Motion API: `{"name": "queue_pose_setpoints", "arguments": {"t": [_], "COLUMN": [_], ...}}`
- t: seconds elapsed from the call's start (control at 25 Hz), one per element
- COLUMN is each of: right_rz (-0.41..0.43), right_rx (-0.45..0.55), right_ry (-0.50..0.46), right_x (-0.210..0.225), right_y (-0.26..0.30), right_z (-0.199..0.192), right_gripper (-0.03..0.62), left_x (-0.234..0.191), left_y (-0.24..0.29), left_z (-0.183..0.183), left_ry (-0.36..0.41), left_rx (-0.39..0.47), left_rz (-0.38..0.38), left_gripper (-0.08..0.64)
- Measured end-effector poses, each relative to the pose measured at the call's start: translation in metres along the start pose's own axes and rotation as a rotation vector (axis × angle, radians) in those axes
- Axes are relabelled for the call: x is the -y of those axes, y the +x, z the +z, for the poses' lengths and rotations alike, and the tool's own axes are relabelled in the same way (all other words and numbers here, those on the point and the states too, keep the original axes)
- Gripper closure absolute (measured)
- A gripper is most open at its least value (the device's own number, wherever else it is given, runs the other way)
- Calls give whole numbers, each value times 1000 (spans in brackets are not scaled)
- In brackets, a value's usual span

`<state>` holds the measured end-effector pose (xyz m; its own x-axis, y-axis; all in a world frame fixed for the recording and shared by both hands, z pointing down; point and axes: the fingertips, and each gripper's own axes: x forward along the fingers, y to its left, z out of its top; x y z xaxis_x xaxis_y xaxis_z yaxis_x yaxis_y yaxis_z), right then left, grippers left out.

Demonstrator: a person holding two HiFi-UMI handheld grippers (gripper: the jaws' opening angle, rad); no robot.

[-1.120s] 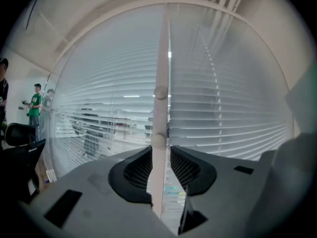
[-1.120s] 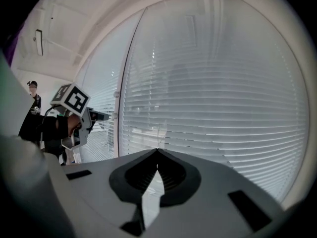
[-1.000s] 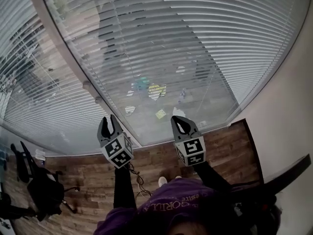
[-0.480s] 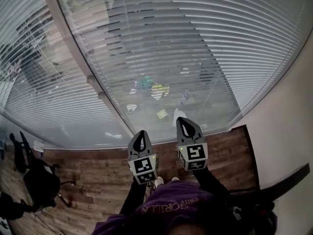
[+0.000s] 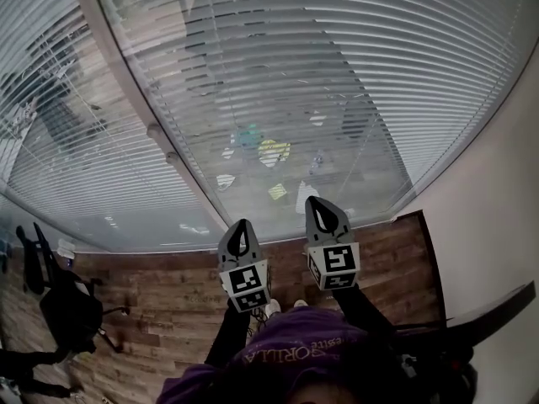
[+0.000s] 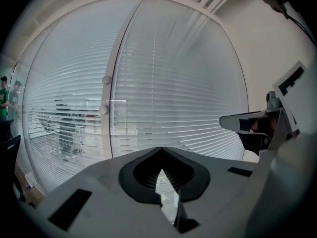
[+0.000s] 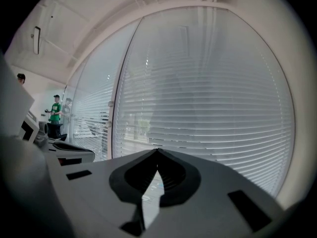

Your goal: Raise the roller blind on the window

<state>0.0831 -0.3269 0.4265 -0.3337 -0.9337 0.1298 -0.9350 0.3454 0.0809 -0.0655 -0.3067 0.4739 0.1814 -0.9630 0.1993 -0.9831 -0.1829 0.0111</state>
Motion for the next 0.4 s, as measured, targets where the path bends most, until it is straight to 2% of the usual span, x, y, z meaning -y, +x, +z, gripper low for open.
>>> {"name": "queue_pose_setpoints", "arguments": {"t": [0.16, 0.4], "right_rz": [2, 5], "right_rx": [0, -3], "right_ry": [0, -1], "right_x": [-1, -4], "right_y": [-2, -8], "right_z": [-1, -4], "right_gripper": [594, 594], "left_x": [4, 5], "left_y": [-2, -8], "left_z": [2, -4], "left_ry": [-32, -4], "left_rx": [0, -12], "left_rz": [-2, -3], "left_gripper": [560, 560]}}
